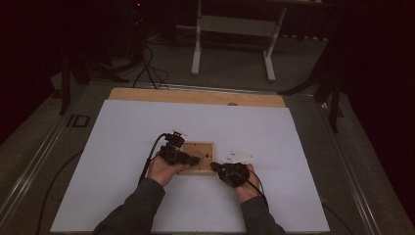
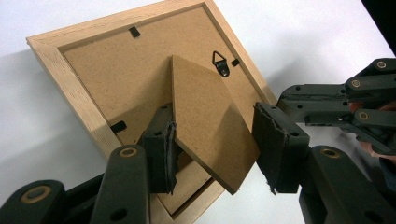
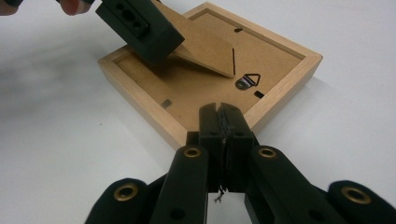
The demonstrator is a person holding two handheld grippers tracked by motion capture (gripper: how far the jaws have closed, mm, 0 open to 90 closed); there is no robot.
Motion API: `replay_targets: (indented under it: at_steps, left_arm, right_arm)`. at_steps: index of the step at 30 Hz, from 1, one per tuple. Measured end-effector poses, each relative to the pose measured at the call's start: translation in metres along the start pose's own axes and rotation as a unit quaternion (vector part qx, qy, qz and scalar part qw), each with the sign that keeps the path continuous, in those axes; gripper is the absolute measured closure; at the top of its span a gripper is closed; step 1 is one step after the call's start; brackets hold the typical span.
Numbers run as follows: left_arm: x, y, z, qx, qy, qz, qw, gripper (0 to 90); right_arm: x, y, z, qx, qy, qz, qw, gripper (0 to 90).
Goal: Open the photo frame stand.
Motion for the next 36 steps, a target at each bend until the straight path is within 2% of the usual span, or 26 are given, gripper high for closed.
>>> replay_targets:
  at_steps: [6,10,17,26,36]
  left_arm:
    - [-0.0011,0.0001,0.0005,0.005,-0.006,0.000,1.0000,50.0]
    - [-0.0019,-0.0001,0.0012,0.009,-0.002,0.001,1.0000,52.9]
    - [-0.0002,0.0027,0.0018,0.025,-0.024,-0.012,0.9993,51.6]
    - [-0.0018,0.0018,0.0038,0.031,-0.018,-0.008,0.9993,55.5]
    - [-0.0026,0.0002,0.0042,0.021,-0.007,-0.003,0.9997,56.6]
  right_arm:
    - [0.0000,0.0000,0.0001,0.001,0.000,0.000,1.0000,87.8]
    - [0.0000,0.0000,0.0001,0.001,0.001,0.000,1.0000,87.8]
    - [0.0001,-0.0001,0.0002,0.000,0.002,0.001,1.0000,87.6]
    - [0.0001,-0.0001,0.0002,0.001,0.002,0.001,1.0000,87.5]
    - [0.0004,0.0000,0.0009,0.002,0.002,0.004,1.0000,84.5]
Point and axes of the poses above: each handheld gripper's, and its own axes: x roughly backward along the jaws, y roughly out of its top, z roughly to its left, the point moved 9 cm from there along -x, roughly forward along the jaws, and after that the axes turned 12 degrees about -x, right-handed, at the moved point
